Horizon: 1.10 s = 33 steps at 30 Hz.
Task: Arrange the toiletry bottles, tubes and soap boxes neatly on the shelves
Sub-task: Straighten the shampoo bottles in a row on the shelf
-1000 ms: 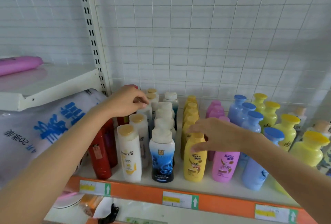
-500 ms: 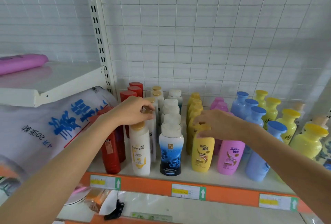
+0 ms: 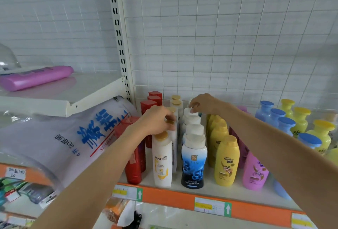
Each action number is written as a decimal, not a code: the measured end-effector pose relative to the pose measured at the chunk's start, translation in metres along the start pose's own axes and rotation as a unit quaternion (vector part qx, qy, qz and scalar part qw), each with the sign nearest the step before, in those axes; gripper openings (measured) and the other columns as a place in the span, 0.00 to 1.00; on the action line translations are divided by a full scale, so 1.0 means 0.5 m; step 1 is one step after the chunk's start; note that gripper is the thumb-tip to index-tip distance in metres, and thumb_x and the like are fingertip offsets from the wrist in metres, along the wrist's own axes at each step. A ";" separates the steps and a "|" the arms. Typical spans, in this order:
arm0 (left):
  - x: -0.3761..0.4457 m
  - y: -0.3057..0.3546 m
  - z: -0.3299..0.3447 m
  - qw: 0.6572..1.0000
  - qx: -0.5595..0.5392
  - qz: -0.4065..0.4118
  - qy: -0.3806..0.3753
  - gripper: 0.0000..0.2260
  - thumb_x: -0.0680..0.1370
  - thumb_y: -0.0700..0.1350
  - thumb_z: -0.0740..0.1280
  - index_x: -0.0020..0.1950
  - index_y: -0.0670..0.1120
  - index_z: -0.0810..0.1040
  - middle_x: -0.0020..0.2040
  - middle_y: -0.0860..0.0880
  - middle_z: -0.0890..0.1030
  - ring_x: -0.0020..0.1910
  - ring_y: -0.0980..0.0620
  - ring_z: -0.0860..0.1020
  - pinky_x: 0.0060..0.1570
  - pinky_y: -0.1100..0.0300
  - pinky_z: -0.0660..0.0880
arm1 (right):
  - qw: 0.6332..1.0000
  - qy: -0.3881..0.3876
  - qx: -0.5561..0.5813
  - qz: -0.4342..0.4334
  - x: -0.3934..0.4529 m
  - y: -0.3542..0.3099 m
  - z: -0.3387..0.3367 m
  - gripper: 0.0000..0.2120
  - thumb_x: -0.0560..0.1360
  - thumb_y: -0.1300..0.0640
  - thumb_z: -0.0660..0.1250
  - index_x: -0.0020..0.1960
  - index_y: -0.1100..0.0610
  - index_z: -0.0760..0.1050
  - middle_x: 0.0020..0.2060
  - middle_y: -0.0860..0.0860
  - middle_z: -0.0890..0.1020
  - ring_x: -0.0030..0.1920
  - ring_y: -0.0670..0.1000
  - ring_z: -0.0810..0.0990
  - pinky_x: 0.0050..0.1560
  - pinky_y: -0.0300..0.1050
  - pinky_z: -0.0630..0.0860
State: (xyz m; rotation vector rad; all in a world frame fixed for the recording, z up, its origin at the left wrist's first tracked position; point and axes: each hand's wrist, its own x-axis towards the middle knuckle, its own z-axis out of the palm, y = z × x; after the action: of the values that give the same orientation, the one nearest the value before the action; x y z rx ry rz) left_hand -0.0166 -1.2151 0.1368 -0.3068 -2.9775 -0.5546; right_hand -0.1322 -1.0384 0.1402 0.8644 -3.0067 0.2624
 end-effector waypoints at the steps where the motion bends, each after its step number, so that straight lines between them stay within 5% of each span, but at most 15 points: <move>1: 0.003 0.001 0.000 1.000 0.005 0.000 -0.003 0.16 0.73 0.47 0.70 0.60 0.49 0.78 0.60 0.50 0.79 0.56 0.52 0.77 0.54 0.61 0.72 | 1.000 -0.017 -0.006 0.000 0.006 0.003 0.002 0.19 0.76 0.53 0.64 0.64 0.58 0.72 0.61 0.54 0.75 0.61 0.54 0.73 0.61 0.45 0.69; 10: 0.030 0.006 -0.007 0.999 0.023 0.018 -0.040 0.16 0.73 0.46 0.71 0.59 0.46 0.78 0.56 0.50 0.80 0.48 0.57 0.75 0.44 0.68 0.70 | 0.999 -0.010 -0.027 0.026 0.031 0.042 0.008 0.19 0.74 0.51 0.66 0.58 0.64 0.75 0.56 0.59 0.77 0.56 0.57 0.75 0.59 0.50 0.71; 15: 0.068 0.024 -0.006 0.999 -0.002 0.051 -0.017 0.15 0.76 0.46 0.67 0.61 0.45 0.76 0.58 0.48 0.80 0.54 0.53 0.78 0.55 0.60 0.75 | 0.999 -0.001 -0.018 0.030 0.031 0.065 0.012 0.19 0.75 0.52 0.65 0.62 0.60 0.73 0.59 0.55 0.76 0.58 0.55 0.74 0.58 0.44 0.70; 23: 0.138 0.066 0.027 0.990 0.045 0.074 -0.107 0.17 0.76 0.40 0.66 0.64 0.43 0.74 0.60 0.45 0.78 0.56 0.49 0.77 0.53 0.61 0.72 | 0.999 0.010 -0.031 0.004 0.055 0.068 0.023 0.13 0.74 0.52 0.66 0.42 0.62 0.74 0.42 0.55 0.74 0.43 0.52 0.71 0.44 0.44 0.67; 28: 0.153 0.066 0.051 0.987 0.072 0.085 -0.116 0.15 0.76 0.41 0.65 0.62 0.43 0.76 0.57 0.44 0.80 0.53 0.49 0.77 0.50 0.60 0.72 | 1.000 -0.001 -0.024 -0.008 0.063 0.071 0.027 0.18 0.74 0.49 0.66 0.55 0.63 0.76 0.54 0.58 0.78 0.51 0.55 0.75 0.53 0.48 0.71; 33: 0.165 0.073 0.048 0.993 0.038 0.072 -0.090 0.20 0.73 0.44 0.70 0.64 0.43 0.75 0.61 0.46 0.78 0.58 0.48 0.75 0.53 0.61 0.69 | 1.000 -0.016 -0.013 -0.003 0.046 0.081 0.000 0.23 0.76 0.48 0.62 0.67 0.57 0.70 0.65 0.54 0.73 0.65 0.54 0.70 0.64 0.44 0.65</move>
State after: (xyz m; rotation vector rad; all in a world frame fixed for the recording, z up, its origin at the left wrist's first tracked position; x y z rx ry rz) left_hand -0.0905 -1.1583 0.1379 -0.5889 -3.1050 -0.4167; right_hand -0.1732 -1.0169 0.1346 0.8843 -3.0292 0.2123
